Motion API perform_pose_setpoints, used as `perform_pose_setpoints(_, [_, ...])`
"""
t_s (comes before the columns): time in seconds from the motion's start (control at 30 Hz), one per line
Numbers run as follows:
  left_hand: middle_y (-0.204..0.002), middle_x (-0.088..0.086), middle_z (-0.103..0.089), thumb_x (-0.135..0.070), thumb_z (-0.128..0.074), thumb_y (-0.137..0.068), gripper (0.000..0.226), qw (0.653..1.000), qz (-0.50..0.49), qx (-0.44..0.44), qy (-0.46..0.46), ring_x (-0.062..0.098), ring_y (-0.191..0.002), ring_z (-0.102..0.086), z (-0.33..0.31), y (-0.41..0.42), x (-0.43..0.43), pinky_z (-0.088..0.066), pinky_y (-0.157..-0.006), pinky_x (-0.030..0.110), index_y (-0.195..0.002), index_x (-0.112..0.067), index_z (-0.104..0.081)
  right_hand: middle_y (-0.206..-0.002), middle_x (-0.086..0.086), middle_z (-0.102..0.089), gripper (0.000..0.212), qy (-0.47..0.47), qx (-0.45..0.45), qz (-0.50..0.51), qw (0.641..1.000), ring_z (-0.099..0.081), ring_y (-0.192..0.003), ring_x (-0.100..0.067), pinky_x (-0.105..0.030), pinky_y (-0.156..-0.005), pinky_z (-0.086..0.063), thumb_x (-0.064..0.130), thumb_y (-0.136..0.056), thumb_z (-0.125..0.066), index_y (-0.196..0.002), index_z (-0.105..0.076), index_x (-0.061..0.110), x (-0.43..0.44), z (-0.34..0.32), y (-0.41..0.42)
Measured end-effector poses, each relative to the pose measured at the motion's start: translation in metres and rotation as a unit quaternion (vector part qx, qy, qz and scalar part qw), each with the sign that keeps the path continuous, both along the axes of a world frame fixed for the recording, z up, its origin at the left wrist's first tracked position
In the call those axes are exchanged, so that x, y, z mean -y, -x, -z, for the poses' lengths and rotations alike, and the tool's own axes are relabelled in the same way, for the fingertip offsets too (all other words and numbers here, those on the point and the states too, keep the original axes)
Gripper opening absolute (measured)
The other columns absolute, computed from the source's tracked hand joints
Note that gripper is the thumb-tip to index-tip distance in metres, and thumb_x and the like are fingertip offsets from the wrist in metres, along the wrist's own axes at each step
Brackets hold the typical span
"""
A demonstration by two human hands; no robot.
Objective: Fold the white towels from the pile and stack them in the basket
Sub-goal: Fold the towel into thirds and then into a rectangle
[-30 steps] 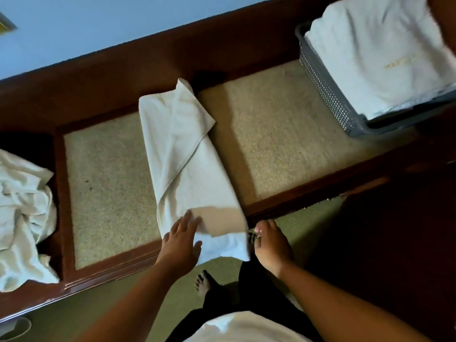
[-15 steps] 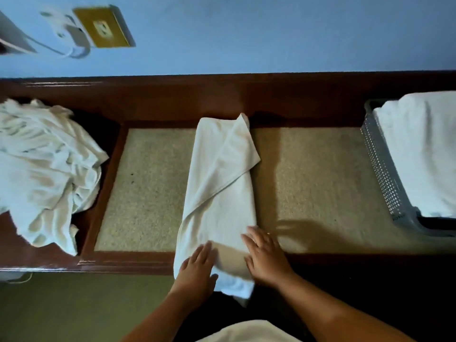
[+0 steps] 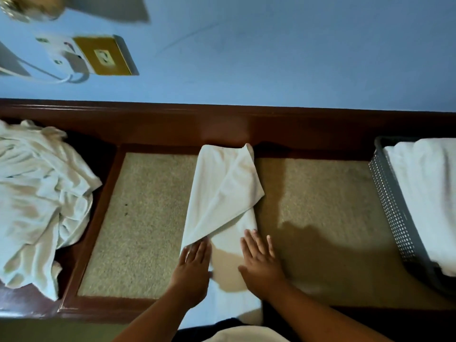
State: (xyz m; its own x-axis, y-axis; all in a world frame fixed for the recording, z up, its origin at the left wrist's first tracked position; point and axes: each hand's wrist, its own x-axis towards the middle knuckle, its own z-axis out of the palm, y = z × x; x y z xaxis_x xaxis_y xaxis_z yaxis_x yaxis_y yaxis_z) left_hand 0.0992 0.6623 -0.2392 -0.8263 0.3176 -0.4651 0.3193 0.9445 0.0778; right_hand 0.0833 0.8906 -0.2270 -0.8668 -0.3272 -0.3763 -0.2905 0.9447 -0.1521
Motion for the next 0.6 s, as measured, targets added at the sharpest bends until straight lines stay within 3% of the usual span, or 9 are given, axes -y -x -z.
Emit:
perform_pose_setpoints(0.1, [-0.152,0.012,-0.043,-0.028,-0.051,-0.080,0.073,0.996,0.081,-0.031,-0.024,0.030,-0.131,-0.056,0.005,0.043,0.011,-0.005,-0.121,0.041,-0.148,-0.004,-0.037,-0.156,-0.016,-0.039,0.069,0.039,-0.024,-0.108,0.993,-0.029,-0.148,-0.034,-0.054,-0.117,-0.017,0.026,-0.078,-0.045,-0.143,-0.051,0.005,0.012,0.010,0.015])
perform_pose_setpoints(0.17, [-0.155,0.008,-0.041,-0.025,-0.052,-0.077,0.078,0.989,0.145,-0.015,-0.024,0.024,-0.135,-0.052,0.005,0.075,0.019,-0.006,-0.123,0.040,-0.152,-0.008,-0.037,-0.156,-0.012,-0.040,0.077,0.030,-0.022,-0.148,0.988,-0.030,-0.146,-0.031,-0.048,-0.119,-0.011,0.033,-0.073,-0.045,-0.147,-0.047,0.008,0.019,0.014,0.032])
perform_pose_setpoints(0.3, [-0.158,0.005,-0.039,-0.023,-0.060,-0.085,0.077,0.963,0.258,-0.071,-0.041,0.020,-0.142,-0.044,0.005,0.136,0.038,-0.019,-0.119,0.050,-0.156,-0.011,-0.034,-0.161,-0.012,-0.030,0.080,0.036,-0.020,-0.051,0.998,-0.029,-0.149,-0.030,-0.043,-0.119,-0.012,0.038,-0.080,-0.041,-0.154,-0.033,0.006,0.026,0.021,0.079])
perform_pose_setpoints(0.37, [-0.159,0.006,-0.038,-0.033,-0.054,-0.094,0.072,0.964,0.244,-0.094,-0.047,0.024,-0.145,-0.039,0.006,0.158,0.047,-0.020,-0.120,0.054,-0.158,-0.013,-0.029,-0.155,-0.016,-0.041,0.077,0.008,-0.025,-0.004,1.000,-0.039,-0.143,-0.032,-0.043,-0.121,-0.009,0.040,-0.081,-0.040,-0.149,-0.042,0.003,0.029,0.023,0.105])
perform_pose_setpoints(0.4, [-0.161,0.008,-0.033,-0.037,-0.049,-0.097,0.071,0.968,0.224,-0.101,-0.053,0.026,-0.151,-0.028,0.005,0.166,0.051,-0.021,-0.120,0.054,-0.160,-0.016,-0.024,-0.153,-0.017,-0.043,0.077,-0.003,-0.033,0.021,0.999,-0.040,-0.143,-0.032,-0.044,-0.121,-0.008,0.041,-0.079,-0.041,-0.146,-0.046,0.002,0.031,0.023,0.119])
perform_pose_setpoints(0.47, [-0.166,0.017,-0.013,-0.045,-0.043,-0.100,0.071,0.974,0.185,-0.110,-0.074,0.031,-0.156,0.000,0.001,0.178,0.053,-0.016,-0.123,0.053,-0.162,-0.024,-0.015,-0.159,-0.017,-0.033,0.083,-0.004,-0.067,0.074,0.995,-0.029,-0.149,-0.029,-0.045,-0.121,-0.009,0.042,-0.077,-0.042,-0.150,-0.039,0.003,0.033,0.022,0.146])
perform_pose_setpoints(0.6, [-0.167,0.014,0.018,-0.049,-0.044,-0.102,0.070,0.979,0.097,-0.128,-0.125,0.037,-0.153,0.017,0.004,0.206,0.042,-0.006,-0.122,0.051,-0.161,-0.035,-0.009,-0.166,-0.014,-0.010,0.083,-0.058,-0.093,0.120,0.987,-0.009,-0.154,-0.030,-0.050,-0.123,-0.001,0.045,-0.084,-0.026,-0.157,-0.021,0.006,0.029,0.025,0.199])
